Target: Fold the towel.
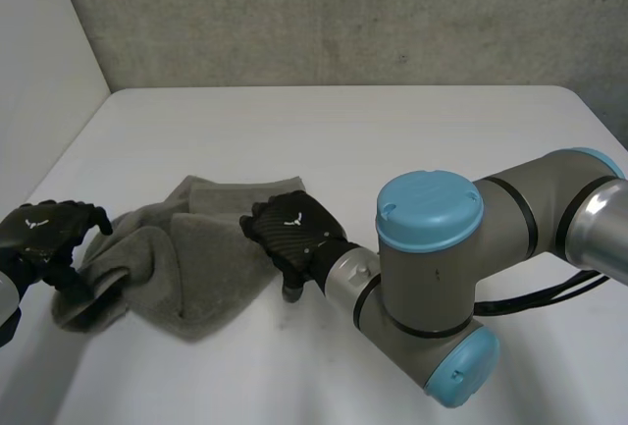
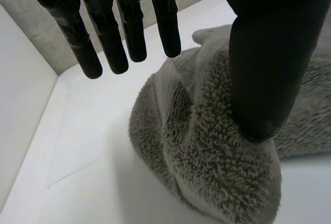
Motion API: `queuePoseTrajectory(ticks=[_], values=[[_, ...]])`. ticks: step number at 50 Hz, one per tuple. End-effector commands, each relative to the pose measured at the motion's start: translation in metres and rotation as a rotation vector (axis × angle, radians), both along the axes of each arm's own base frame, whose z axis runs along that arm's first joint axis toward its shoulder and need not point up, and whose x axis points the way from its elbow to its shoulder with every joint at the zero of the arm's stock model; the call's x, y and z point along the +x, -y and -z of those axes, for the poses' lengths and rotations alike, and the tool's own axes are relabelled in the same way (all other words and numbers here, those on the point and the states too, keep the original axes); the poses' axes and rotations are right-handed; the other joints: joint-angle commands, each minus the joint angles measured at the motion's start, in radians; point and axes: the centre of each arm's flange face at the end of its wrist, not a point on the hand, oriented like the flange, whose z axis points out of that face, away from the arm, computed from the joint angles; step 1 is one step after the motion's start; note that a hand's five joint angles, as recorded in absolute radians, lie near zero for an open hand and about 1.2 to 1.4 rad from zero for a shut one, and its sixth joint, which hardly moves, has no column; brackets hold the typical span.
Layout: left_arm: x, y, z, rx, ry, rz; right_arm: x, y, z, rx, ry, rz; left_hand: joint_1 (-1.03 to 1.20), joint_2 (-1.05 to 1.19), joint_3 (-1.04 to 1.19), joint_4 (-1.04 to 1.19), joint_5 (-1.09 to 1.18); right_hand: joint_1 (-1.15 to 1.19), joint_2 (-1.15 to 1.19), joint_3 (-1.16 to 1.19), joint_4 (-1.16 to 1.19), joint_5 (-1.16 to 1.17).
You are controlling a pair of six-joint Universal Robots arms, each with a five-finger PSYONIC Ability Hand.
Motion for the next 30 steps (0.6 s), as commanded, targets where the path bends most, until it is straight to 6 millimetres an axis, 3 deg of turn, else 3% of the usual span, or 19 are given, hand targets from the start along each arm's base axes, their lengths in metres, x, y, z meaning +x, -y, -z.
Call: queuePoseTrajectory(ticks=[1, 2, 4, 5, 6, 7, 13, 15, 16, 18, 21, 23, 26, 30], values=[[0.003, 0.014, 0.018, 0.029, -0.004, -0.001, -0.007, 0.007, 0.009, 0.001, -0.003, 0.028, 0.146, 0.147, 0.146, 0.146, 0.147, -0.028, -0.023, -0.021, -0.015, 0.014], [0.003, 0.014, 0.018, 0.029, -0.004, -0.001, -0.007, 0.007, 0.009, 0.001, -0.003, 0.028, 0.146, 0.147, 0.147, 0.147, 0.147, -0.028, -0.023, -0.021, -0.015, 0.014], [0.002, 0.018, 0.022, 0.043, -0.006, 0.005, -0.01, 0.01, 0.012, 0.003, -0.003, 0.037, 0.572, 0.573, 0.573, 0.573, 0.573, -0.028, -0.023, -0.021, -0.015, 0.014], [0.002, 0.018, 0.022, 0.043, -0.006, 0.005, -0.01, 0.01, 0.012, 0.003, -0.003, 0.037, 0.575, 0.576, 0.575, 0.575, 0.576, -0.028, -0.023, -0.021, -0.015, 0.014], [0.003, 0.021, 0.021, 0.039, -0.003, 0.004, -0.011, 0.011, 0.014, 0.007, -0.006, 0.041, 0.828, 0.829, 0.828, 0.828, 0.829, -0.028, -0.023, -0.021, -0.015, 0.014], [0.002, 0.023, 0.018, 0.028, -0.003, 0.009, -0.011, 0.011, 0.014, 0.007, -0.006, 0.042, 0.885, 0.886, 0.885, 0.886, 0.886, -0.028, -0.023, -0.021, -0.015, 0.014], [-0.004, 0.027, 0.003, -0.005, -0.01, 0.028, -0.011, 0.015, 0.014, 0.012, 0.001, 0.047, 0.885, 0.887, 0.886, 0.886, 0.887, -0.028, -0.023, -0.021, -0.015, 0.014], [-0.014, 0.024, -0.026, -0.077, -0.003, 0.06, -0.009, 0.018, 0.012, 0.014, 0.007, 0.054, 0.885, 0.887, 0.886, 0.886, 0.887, -0.039, -0.034, -0.032, -0.026, 0.002], [-0.014, 0.024, -0.026, -0.078, -0.003, 0.06, -0.009, 0.018, 0.012, 0.014, 0.007, 0.054, 0.885, 0.887, 0.886, 0.886, 0.887, -0.039, -0.034, -0.032, -0.027, 0.002], [-0.024, 0.019, -0.058, -0.152, -0.032, 0.084, -0.007, 0.019, 0.01, 0.016, 0.008, 0.058, 0.885, 0.887, 0.886, 0.886, 0.887, -0.051, -0.046, -0.044, -0.038, -0.01], [-0.027, 0.017, -0.073, -0.184, -0.061, 0.087, -0.008, 0.019, 0.01, 0.028, 0.004, 0.059, 0.885, 0.887, 0.886, 0.886, 0.887, -0.063, -0.058, -0.056, -0.05, -0.022], [-0.03, 0.013, -0.098, -0.227, -0.121, 0.081, -0.006, 0.02, 0.009, 0.063, 0.008, 0.065, 0.885, 0.887, 0.886, 0.886, 0.887, -0.098, -0.093, -0.091, -0.085, -0.057], [-0.03, 0.007, -0.116, -0.257, -0.162, 0.077, -0.002, 0.021, 0.013, 0.113, 0.013, 0.074, 0.885, 0.887, 0.886, 0.886, 0.887, -0.116, -0.111, -0.109, -0.103, -0.074], [-0.031, 0.003, -0.124, -0.263, -0.181, 0.075, 0.002, 0.021, 0.02, 0.165, 0.005, 0.074, 0.885, 0.887, 0.886, 0.886, 0.887, -0.116, -0.111, -0.109, -0.103, -0.074]])
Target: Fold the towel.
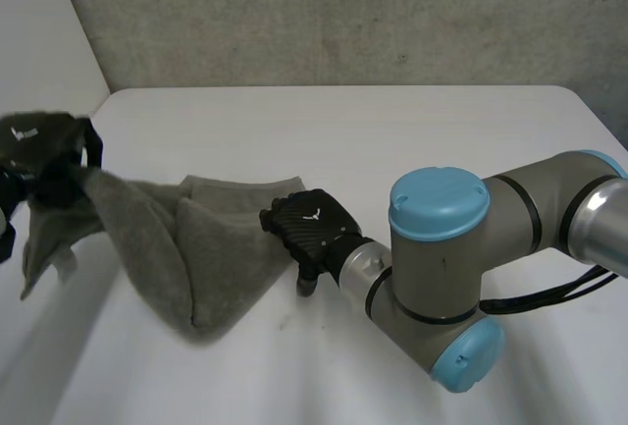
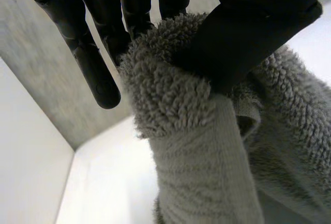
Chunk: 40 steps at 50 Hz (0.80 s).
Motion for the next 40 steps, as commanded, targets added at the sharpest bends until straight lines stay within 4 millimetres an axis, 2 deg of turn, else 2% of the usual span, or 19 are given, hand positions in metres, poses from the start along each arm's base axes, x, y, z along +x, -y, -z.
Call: queuePoseTrajectory(ticks=[1, 9, 18, 20, 21, 23, 24, 25, 26, 27, 34, 35, 36, 37, 39, 40], values=[[-0.003, -0.014, -0.042, -0.055, -0.096, 0.001, 0.011, 0.001, 0.015, 0.139, -0.006, 0.01, 0.213, 0.181, 0.182, 0.18, 0.191, -0.083, -0.082, -0.083, -0.068, -0.036], [-0.018, -0.027, -0.055, -0.064, -0.11, 0.057, 0.031, -0.016, 0.033, 0.204, -0.013, -0.03, 0.213, 0.181, 0.182, 0.18, 0.191, -0.086, -0.085, -0.086, -0.071, -0.038], [-0.023, -0.032, -0.063, -0.049, -0.174, 0.072, 0.043, -0.015, 0.04, 0.265, 0.041, -0.011, 0.213, 0.181, 0.182, 0.18, 0.191, -0.033, -0.032, -0.033, -0.018, 0.014], [-0.023, -0.031, -0.063, -0.044, -0.186, 0.073, 0.045, -0.015, 0.042, 0.275, 0.056, -0.005, 0.213, 0.181, 0.182, 0.18, 0.191, 0.165, 0.167, 0.165, 0.18, 0.213], [-0.023, -0.031, -0.063, -0.044, -0.186, 0.073, 0.045, -0.015, 0.042, 0.275, 0.056, -0.005, 0.213, 0.181, 0.182, 0.18, 0.191, 0.166, 0.168, 0.166, 0.181, 0.214], [-0.023, -0.031, -0.062, -0.038, -0.194, 0.07, 0.047, -0.016, 0.041, 0.272, 0.067, 0.013, 0.213, 0.181, 0.182, 0.18, 0.191, 0.508, 0.509, 0.508, 0.523, 0.555], [-0.023, -0.031, -0.062, -0.038, -0.194, 0.07, 0.047, -0.016, 0.041, 0.272, 0.067, 0.014, 0.213, 0.181, 0.182, 0.18, 0.191, 0.51, 0.511, 0.51, 0.525, 0.557], [-0.023, -0.03, -0.062, -0.035, -0.197, 0.069, 0.047, -0.014, 0.04, 0.263, 0.071, 0.024, 0.213, 0.181, 0.182, 0.18, 0.191, 0.765, 0.767, 0.766, 0.78, 0.813], [-0.023, -0.03, -0.062, -0.035, -0.197, 0.069, 0.047, -0.014, 0.04, 0.263, 0.071, 0.024, 0.213, 0.181, 0.182, 0.18, 0.191, 0.768, 0.77, 0.768, 0.783, 0.816], [-0.022, -0.029, -0.061, -0.035, -0.199, 0.065, 0.048, -0.012, 0.037, 0.252, 0.081, 0.035, 0.213, 0.181, 0.182, 0.18, 0.191, 0.992, 0.994, 0.992, 1.007, 1.04], [-0.019, -0.025, -0.059, -0.021, -0.214, 0.051, 0.045, 0.0, 0.021, 0.225, 0.116, 0.059, 0.213, 0.181, 0.182, 0.18, 0.191, 0.996, 0.998, 0.996, 1.011, 1.044], [-0.019, -0.025, -0.059, -0.02, -0.219, 0.051, 0.042, 0.007, 0.02, 0.221, 0.12, 0.074, 0.213, 0.181, 0.182, 0.18, 0.191, 0.996, 0.998, 0.996, 1.011, 1.044], [-0.019, -0.025, -0.059, -0.021, -0.22, 0.051, 0.039, 0.011, 0.02, 0.219, 0.117, 0.085, 0.213, 0.181, 0.182, 0.18, 0.191, 0.884, 0.885, 0.884, 0.899, 0.931], [-0.019, -0.025, -0.059, -0.021, -0.22, 0.051, 0.039, 0.011, 0.02, 0.219, 0.116, 0.085, 0.213, 0.181, 0.182, 0.18, 0.191, 0.883, 0.884, 0.883, 0.898, 0.93], [-0.02, -0.025, -0.061, -0.024, -0.221, 0.053, 0.036, 0.009, 0.023, 0.233, 0.099, 0.09, 0.213, 0.181, 0.182, 0.18, 0.191, -0.184, -0.182, -0.184, -0.169, -0.136], [-0.02, -0.025, -0.061, -0.024, -0.221, 0.053, 0.036, 0.009, 0.023, 0.234, 0.099, 0.09, 0.213, 0.181, 0.182, 0.18, 0.191, -0.189, -0.187, -0.189, -0.174, -0.141]])
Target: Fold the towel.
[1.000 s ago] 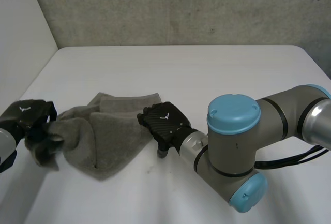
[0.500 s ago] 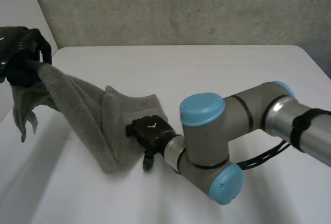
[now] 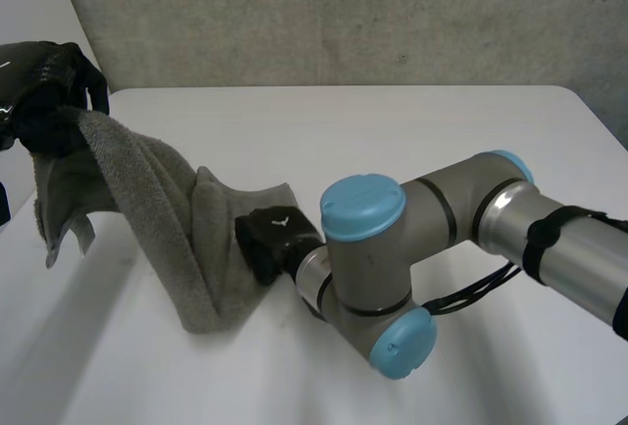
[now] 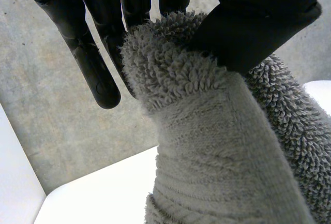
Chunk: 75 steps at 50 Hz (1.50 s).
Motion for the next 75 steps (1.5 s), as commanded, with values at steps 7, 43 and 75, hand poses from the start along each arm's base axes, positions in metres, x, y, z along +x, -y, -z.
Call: queuePoseTrajectory(ticks=[7, 43, 75], values=[[-0.002, 0.0, -0.006, -0.012, -0.023, 0.007, -0.018, -0.003, 0.005, 0.048, -0.042, 0.016, 0.208, 0.18, 0.181, 0.179, 0.19, -1.066, -1.071, -1.067, -1.08, -1.076], [-0.001, 0.001, -0.009, 0.013, -0.096, -0.001, -0.006, 0.012, 0.017, 0.188, 0.225, 0.175, 0.208, 0.18, 0.181, 0.179, 0.19, 0.156, 0.151, 0.155, 0.142, 0.146], [0.0, -0.004, 0.011, 0.074, -0.089, -0.001, -0.005, 0.058, 0.012, -0.198, -0.2, -0.023, 0.208, 0.18, 0.181, 0.179, 0.19, -0.751, -0.755, -0.752, -0.764, -0.76]])
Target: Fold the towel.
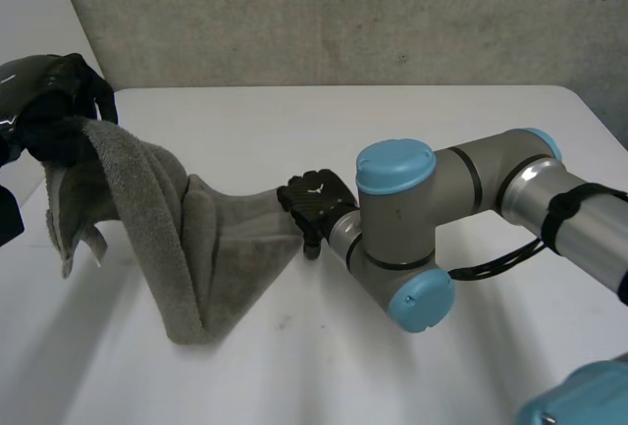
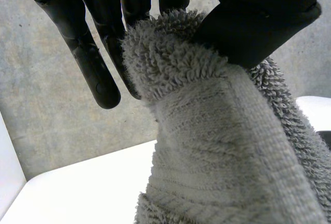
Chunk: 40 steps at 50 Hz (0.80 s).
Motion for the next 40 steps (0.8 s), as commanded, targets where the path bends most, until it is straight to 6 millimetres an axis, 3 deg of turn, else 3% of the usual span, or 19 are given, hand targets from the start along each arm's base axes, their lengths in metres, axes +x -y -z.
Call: queuePoseTrajectory(ticks=[1, 23, 26, 28, 29, 30, 34, 36, 37, 39, 40], values=[[0.0, 0.0, 0.003, 0.01, -0.001, -0.001, 0.01, 0.003, 0.014, 0.063, -0.01, -0.055, 0.208, 0.18, 0.18, 0.177, 0.19, -0.019, -0.023, -0.024, -0.026, 0.007], [0.0, -0.001, 0.009, 0.028, 0.004, 0.001, 0.018, 0.012, 0.037, 0.087, -0.017, -0.047, 0.208, 0.18, 0.18, 0.177, 0.19, 0.104, 0.1, 0.099, 0.097, 0.131], [0.0, -0.001, 0.01, 0.03, 0.004, 0.001, 0.018, 0.012, 0.036, 0.089, -0.012, -0.048, 0.208, 0.18, 0.18, 0.177, 0.19, 0.283, 0.279, 0.278, 0.276, 0.31], [0.0, -0.001, 0.011, 0.031, 0.005, 0.001, 0.02, 0.013, 0.03, 0.101, 0.018, -0.041, 0.208, 0.18, 0.18, 0.177, 0.19, 0.759, 0.755, 0.754, 0.752, 0.785], [0.0, -0.001, 0.011, 0.031, 0.005, 0.001, 0.02, 0.013, 0.03, 0.101, 0.018, -0.04, 0.208, 0.18, 0.18, 0.177, 0.19, 0.762, 0.758, 0.757, 0.755, 0.788], [0.0, -0.001, 0.011, 0.031, 0.005, 0.001, 0.02, 0.015, 0.026, 0.113, 0.043, -0.033, 0.208, 0.18, 0.18, 0.177, 0.19, 0.886, 0.882, 0.881, 0.878, 0.912], [0.0, -0.001, 0.011, 0.032, 0.005, 0.001, 0.022, 0.016, 0.002, 0.121, 0.115, -0.017, 0.208, 0.18, 0.18, 0.177, 0.19, 0.887, 0.883, 0.882, 0.88, 0.913], [0.001, 0.0, 0.01, 0.028, 0.006, -0.001, 0.02, 0.02, -0.026, 0.118, 0.185, -0.005, 0.208, 0.18, 0.18, 0.177, 0.19, 0.887, 0.883, 0.882, 0.88, 0.913], [0.001, 0.0, 0.01, 0.028, 0.006, -0.001, 0.02, 0.02, -0.026, 0.118, 0.185, -0.005, 0.208, 0.18, 0.18, 0.177, 0.19, 0.887, 0.883, 0.882, 0.88, 0.913], [0.001, 0.0, 0.009, 0.025, 0.008, -0.001, 0.01, 0.031, -0.06, 0.087, 0.243, 0.022, 0.208, 0.18, 0.18, 0.177, 0.19, 0.887, 0.883, 0.882, 0.88, 0.913], [0.001, 0.0, 0.009, 0.025, 0.008, -0.001, 0.01, 0.031, -0.06, 0.087, 0.243, 0.022, 0.208, 0.18, 0.18, 0.177, 0.19, 0.887, 0.883, 0.882, 0.88, 0.913]])
